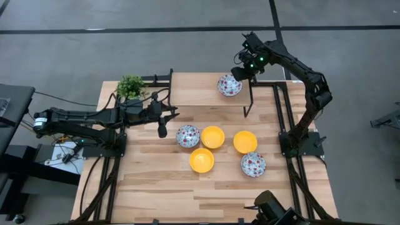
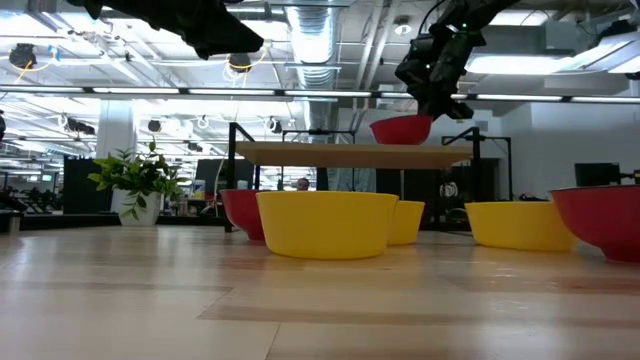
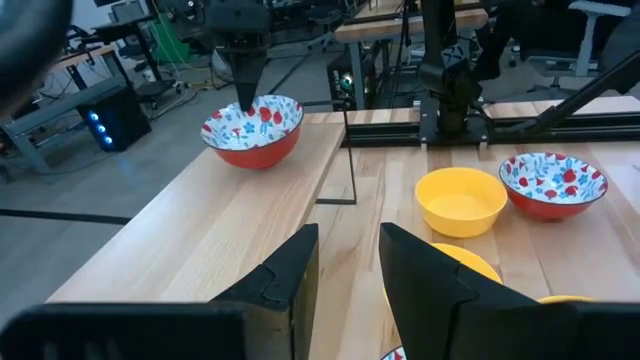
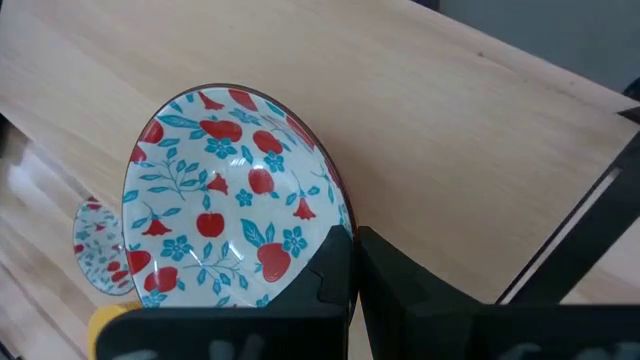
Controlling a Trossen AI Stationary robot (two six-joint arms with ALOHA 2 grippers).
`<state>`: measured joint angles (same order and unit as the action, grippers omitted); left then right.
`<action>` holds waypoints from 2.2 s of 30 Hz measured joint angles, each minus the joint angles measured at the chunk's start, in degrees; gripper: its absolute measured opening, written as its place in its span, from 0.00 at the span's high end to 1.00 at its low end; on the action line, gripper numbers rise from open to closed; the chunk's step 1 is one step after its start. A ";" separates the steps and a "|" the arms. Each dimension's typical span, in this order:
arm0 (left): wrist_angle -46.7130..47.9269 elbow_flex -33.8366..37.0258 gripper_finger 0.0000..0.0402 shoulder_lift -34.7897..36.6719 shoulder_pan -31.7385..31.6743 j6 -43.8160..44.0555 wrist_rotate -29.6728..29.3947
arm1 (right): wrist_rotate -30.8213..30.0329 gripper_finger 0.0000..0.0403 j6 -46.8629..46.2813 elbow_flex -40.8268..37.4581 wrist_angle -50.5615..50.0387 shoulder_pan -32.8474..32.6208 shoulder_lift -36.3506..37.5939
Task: Pick & Place Mini bowls
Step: Put the middle white patterned bowl on the shelf, then stack the right white patterned bowl on top of the white patterned bowl on the shelf
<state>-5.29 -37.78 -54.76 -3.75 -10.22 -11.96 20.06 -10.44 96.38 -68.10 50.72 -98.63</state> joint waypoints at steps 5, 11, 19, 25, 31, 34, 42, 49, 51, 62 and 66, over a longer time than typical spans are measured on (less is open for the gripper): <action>-0.16 0.00 0.73 0.00 0.00 0.02 1.00 | -0.48 0.97 0.39 0.00 -0.47 -0.13 0.00; -0.16 0.00 0.73 0.00 0.00 0.02 0.98 | -0.37 0.92 0.55 0.00 -0.74 -0.13 0.04; -0.16 0.00 0.73 0.00 0.00 0.01 0.95 | -2.87 0.87 3.38 0.00 -0.68 -1.18 0.07; -0.16 0.01 0.73 0.00 0.00 0.00 0.93 | -4.41 0.83 3.56 0.00 -0.66 -1.25 0.07; -0.16 0.02 0.73 0.00 0.00 0.00 0.91 | -5.45 0.77 4.47 0.00 -0.72 -1.34 0.07; -0.16 0.02 0.73 0.00 0.00 0.01 0.89 | -6.20 0.72 4.94 0.00 -0.65 -1.36 0.07; -0.16 0.02 0.73 0.00 0.00 0.02 0.89 | -8.24 0.62 7.82 1.75 -1.13 -1.34 0.08; -0.16 0.02 0.73 0.00 0.00 0.20 0.89 | -8.24 0.57 9.66 7.67 -2.94 -1.31 0.09; -0.16 0.02 0.73 0.00 0.00 0.20 0.89 | -8.21 0.57 10.94 9.91 -4.62 -1.07 0.09; -0.18 0.02 0.73 0.00 1.89 0.63 0.87 | -8.13 0.63 19.21 19.34 -21.74 -1.80 1.37; -0.17 0.02 0.73 0.02 2.56 0.63 0.91 | -8.07 0.65 20.90 19.34 -21.87 -3.92 5.13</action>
<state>-5.46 -37.76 -54.74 -1.19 -9.58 -11.05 11.98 10.46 115.72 -89.96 46.81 -93.50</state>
